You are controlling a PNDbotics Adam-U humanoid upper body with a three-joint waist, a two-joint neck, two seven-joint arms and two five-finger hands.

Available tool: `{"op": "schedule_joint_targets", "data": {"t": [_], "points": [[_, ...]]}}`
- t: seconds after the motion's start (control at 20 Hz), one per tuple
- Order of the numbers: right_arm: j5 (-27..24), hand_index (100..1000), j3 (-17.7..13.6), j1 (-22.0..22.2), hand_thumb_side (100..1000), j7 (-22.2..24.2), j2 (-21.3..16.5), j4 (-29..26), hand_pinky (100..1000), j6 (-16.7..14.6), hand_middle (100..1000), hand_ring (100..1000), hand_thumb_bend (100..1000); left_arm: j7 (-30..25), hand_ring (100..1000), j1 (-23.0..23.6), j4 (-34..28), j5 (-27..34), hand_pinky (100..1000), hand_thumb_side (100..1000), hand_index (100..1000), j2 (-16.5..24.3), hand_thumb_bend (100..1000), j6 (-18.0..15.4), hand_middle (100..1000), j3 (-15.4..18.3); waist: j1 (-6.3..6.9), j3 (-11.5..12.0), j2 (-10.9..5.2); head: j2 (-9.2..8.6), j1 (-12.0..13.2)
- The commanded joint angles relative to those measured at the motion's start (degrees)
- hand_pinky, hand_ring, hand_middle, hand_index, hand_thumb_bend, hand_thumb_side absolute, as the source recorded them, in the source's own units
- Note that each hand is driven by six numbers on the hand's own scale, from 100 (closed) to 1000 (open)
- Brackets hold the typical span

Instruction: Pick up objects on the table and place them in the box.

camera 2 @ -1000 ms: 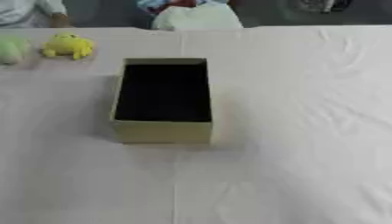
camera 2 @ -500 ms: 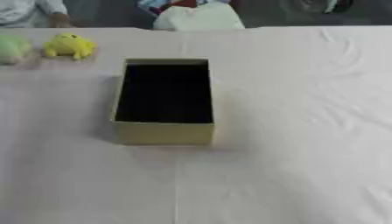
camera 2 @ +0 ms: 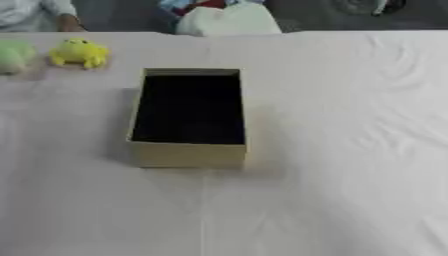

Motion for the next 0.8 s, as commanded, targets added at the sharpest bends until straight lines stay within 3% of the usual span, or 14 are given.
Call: {"op": "schedule_joint_targets", "data": {"t": [0.05, 0.8], "points": [[-0.11, 784, -0.41, -0.9, 1000, 0.13, -2.32, -0.91, 772, -0.12, 711, 735, 100, 0.34, 892, -1.29, -0.48, -0.35, 878, 136, 981, 1.52, 545, 0.47, 926, 0.89, 0.15, 0.1, -0.72, -0.9, -0.06], [0.65, 783, -0.8, -0.53, 1000, -0.51, -2.89, -0.91, 772, 0.09, 707, 732, 100, 0.93, 888, -3.47, -1.91, 1.58, 878, 157, 987, 1.47, 546, 0.39, 932, 0.95, 0.38, -0.06, 1.54, -2.84, 2.25]]}}
